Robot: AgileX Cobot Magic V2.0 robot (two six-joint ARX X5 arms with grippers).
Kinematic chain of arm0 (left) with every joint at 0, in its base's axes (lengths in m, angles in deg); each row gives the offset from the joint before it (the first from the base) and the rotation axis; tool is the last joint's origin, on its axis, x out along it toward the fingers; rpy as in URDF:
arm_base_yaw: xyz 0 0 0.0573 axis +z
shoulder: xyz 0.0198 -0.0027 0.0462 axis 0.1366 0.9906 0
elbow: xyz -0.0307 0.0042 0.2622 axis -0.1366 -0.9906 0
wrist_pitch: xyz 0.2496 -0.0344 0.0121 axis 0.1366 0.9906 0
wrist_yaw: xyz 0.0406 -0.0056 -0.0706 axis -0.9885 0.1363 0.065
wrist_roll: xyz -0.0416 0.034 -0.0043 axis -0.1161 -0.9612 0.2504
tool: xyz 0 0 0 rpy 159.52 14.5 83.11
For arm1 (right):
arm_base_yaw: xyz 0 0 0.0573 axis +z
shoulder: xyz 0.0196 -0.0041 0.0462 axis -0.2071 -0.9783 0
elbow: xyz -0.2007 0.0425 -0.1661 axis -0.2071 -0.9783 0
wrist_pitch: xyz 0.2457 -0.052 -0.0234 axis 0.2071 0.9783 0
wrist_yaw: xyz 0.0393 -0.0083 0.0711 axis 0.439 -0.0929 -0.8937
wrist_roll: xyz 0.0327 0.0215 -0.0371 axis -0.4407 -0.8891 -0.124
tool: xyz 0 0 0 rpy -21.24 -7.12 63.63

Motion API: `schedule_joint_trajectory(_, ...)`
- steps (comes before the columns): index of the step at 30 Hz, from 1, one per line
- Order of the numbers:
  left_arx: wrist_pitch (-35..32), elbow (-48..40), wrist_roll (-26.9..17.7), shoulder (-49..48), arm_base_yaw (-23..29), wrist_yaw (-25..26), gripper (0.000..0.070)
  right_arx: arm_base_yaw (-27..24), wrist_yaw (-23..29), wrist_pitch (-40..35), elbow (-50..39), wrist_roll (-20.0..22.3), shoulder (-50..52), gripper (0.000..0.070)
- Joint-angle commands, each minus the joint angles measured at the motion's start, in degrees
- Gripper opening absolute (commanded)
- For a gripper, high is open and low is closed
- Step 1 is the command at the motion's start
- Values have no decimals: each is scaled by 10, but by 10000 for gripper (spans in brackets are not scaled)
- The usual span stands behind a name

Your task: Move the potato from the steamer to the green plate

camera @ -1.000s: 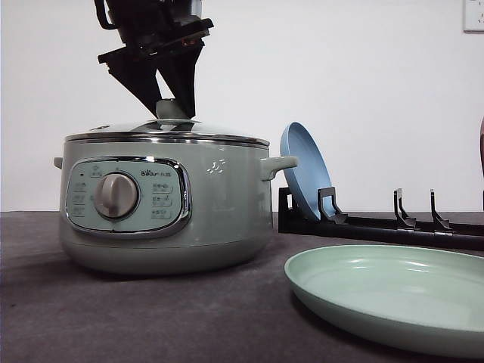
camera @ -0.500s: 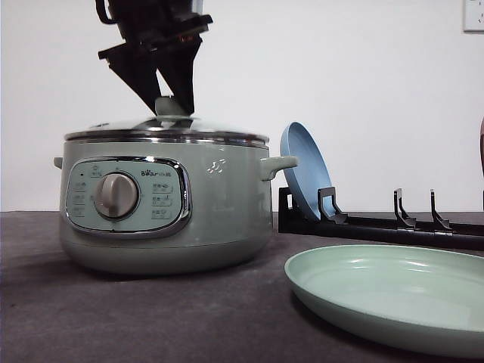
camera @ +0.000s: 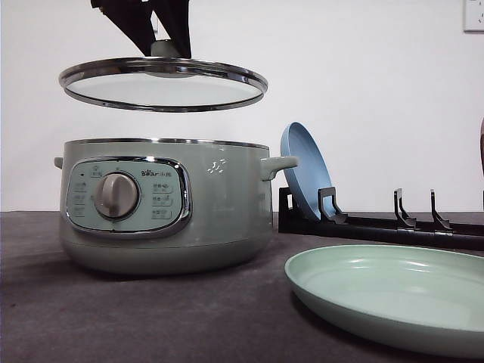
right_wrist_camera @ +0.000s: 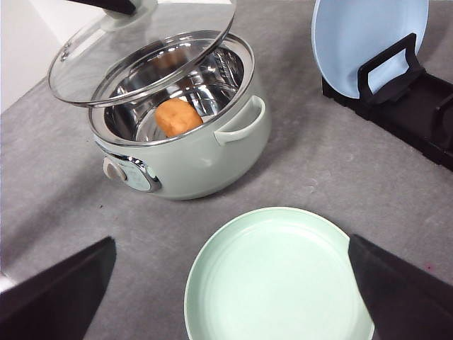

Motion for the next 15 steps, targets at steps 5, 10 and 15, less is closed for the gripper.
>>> schedule_joint_trajectory(5, -16, 25, -7, -1, 7, -28, 0, 2, 0, -4, 5, -5, -3, 665)
schedule_joint_trajectory(10, -13, 25, -12, -1, 48, -34, 0, 2, 0, -4, 5, -4, -3, 665)
schedule_joint_trajectory(15, -12, 25, -10, -1, 110, -34, 0, 2, 0, -4, 5, -4, -4, 665)
